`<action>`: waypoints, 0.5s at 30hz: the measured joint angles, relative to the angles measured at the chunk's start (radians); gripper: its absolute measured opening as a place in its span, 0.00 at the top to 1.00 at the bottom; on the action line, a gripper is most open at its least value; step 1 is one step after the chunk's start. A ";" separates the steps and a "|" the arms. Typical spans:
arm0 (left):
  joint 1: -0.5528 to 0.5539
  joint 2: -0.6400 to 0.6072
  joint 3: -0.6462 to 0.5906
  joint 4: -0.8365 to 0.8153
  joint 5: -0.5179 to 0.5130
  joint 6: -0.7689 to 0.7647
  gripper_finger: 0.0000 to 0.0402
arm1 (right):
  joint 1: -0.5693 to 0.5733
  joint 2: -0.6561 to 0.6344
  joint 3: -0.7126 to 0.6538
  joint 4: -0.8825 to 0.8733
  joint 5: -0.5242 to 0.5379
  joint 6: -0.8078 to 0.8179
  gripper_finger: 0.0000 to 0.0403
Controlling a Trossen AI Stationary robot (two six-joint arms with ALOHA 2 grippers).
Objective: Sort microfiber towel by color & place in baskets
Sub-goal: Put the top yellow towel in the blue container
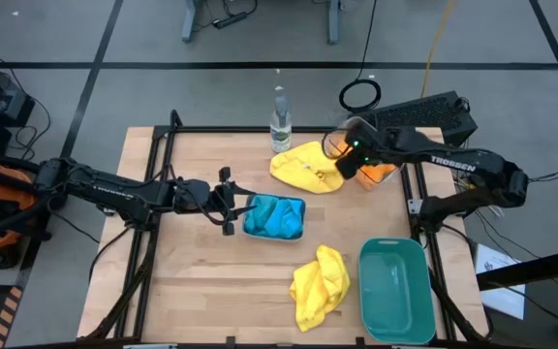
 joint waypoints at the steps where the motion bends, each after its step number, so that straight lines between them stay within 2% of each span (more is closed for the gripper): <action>1: 0.000 0.000 0.000 0.000 0.000 0.000 0.56 | 0.029 0.011 0.000 0.036 0.001 -0.004 0.72; 7: 0.000 0.000 0.000 -0.015 0.001 -0.001 0.56 | 0.137 0.133 0.000 0.197 -0.026 -0.058 0.67; 15: 0.000 0.000 0.000 -0.014 0.001 -0.007 0.56 | 0.137 0.326 0.000 0.314 -0.051 -0.129 0.58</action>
